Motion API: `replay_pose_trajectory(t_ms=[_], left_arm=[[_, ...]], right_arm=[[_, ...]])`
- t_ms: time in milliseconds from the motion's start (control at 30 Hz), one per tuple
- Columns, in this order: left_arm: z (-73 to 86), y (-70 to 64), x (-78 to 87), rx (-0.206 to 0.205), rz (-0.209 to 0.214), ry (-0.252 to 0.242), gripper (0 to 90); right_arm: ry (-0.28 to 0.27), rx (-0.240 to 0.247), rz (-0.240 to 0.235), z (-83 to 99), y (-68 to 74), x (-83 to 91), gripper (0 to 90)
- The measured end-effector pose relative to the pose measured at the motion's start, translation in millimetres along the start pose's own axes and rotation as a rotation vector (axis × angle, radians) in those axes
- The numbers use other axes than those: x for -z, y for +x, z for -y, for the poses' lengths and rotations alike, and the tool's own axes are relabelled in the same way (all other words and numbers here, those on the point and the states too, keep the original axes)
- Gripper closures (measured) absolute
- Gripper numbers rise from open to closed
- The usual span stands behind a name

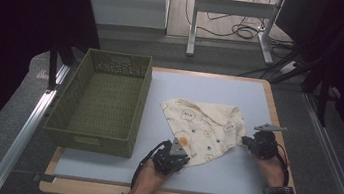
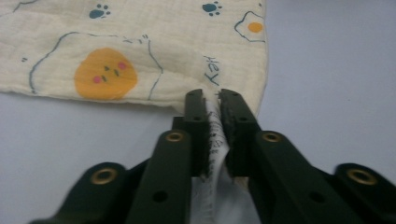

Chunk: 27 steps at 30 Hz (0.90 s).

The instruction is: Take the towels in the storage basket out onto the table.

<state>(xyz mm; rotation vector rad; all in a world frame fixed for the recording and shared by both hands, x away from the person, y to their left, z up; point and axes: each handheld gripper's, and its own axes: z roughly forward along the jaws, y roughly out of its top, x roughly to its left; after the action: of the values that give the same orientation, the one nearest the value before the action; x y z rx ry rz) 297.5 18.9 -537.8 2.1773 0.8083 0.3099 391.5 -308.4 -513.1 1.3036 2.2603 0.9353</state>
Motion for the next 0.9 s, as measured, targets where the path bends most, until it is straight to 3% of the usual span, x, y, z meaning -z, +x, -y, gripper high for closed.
replay_pose_trajectory(t_ms=[167,400,600,767,800,867,900], left_arm=[[3.7,10.4,15.9,0.034,-0.008,-0.009,87.3],[17.1,16.8,43.3,0.061,-0.015,-0.009,87.3],[35.0,16.4,59.4,0.097,-0.003,-0.009,87.3],[49.0,10.9,72.1,0.107,-0.001,-0.002,86.5],[50.2,11.0,73.3,0.112,-0.004,-0.015,82.1],[49.2,11.7,74.9,0.118,-0.038,-0.052,62.0],[47.3,12.7,74.7,0.122,-0.044,-0.063,57.3]], right_arm=[[-0.012,-0.005,-0.018,10.2,-0.7,22.2,88.4],[-0.008,0.015,-0.053,36.4,9.8,50.8,88.3],[-0.023,0.004,-0.117,63.4,24.2,72.1,88.2],[-0.010,0.025,-0.153,83.4,41.7,84.9,87.5],[-0.006,0.026,-0.153,85.2,43.5,86.9,85.6],[-0.022,0.037,-0.136,83.0,44.1,90.9,73.6],[-0.035,0.036,-0.124,78.9,43.0,92.1,69.6]])
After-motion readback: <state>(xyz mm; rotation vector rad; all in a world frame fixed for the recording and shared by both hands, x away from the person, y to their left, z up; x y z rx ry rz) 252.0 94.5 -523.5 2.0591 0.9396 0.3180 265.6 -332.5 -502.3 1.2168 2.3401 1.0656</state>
